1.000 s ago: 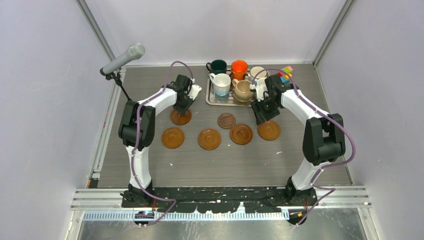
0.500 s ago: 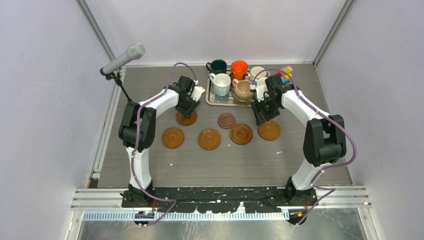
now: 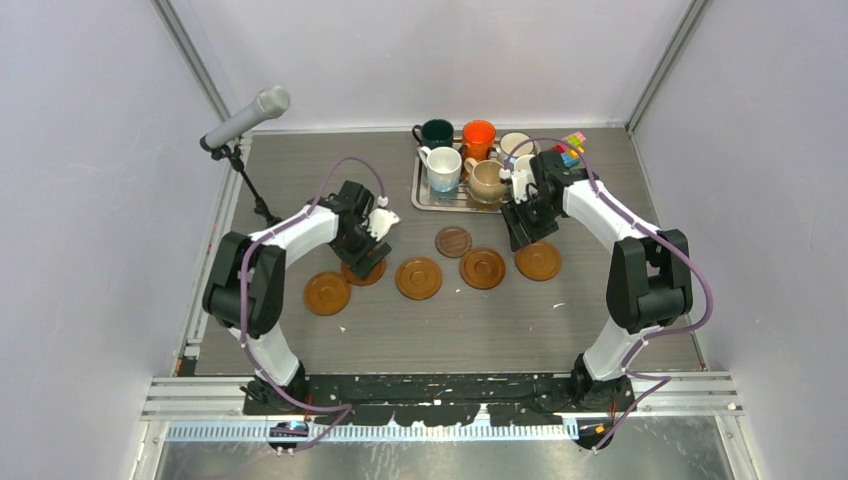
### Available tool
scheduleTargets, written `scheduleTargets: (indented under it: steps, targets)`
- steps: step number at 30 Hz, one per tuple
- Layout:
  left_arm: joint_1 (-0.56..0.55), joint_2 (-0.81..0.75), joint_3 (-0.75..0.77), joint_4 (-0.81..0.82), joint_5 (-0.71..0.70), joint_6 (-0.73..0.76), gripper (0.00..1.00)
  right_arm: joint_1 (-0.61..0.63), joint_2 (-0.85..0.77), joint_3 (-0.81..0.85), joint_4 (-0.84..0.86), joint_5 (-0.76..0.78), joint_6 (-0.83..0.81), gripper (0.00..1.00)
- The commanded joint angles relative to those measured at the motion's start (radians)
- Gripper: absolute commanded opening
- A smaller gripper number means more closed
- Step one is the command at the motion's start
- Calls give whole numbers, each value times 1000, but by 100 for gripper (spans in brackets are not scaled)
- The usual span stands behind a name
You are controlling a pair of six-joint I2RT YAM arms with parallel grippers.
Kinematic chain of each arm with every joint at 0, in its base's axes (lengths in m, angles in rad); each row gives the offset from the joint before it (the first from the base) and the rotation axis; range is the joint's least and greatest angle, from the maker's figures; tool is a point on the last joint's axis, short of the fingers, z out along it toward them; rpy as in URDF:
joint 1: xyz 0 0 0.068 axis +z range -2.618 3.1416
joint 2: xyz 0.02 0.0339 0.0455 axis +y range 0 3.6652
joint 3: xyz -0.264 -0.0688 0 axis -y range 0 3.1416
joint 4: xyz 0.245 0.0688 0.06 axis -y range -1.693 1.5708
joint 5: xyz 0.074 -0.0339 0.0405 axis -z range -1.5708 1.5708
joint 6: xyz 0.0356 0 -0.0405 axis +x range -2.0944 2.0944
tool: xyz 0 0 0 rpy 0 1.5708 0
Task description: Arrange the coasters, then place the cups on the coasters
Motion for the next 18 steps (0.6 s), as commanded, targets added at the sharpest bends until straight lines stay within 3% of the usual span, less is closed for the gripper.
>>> scheduleTargets:
  steps: [1, 12, 14, 18]
  targets:
    - [31, -135, -49, -112, 30, 70, 75, 10, -51, 4, 10, -18, 14, 59]
    - [57, -235, -231, -75, -18, 101, 85, 13, -62, -4, 15, -30, 20, 59]
    - [57, -241, -260, -60, -23, 83, 99, 13, -65, -11, 19, -31, 20, 59]
    - [56, -245, -314, 0, -98, 73, 100, 13, -76, -32, 34, -31, 21, 59]
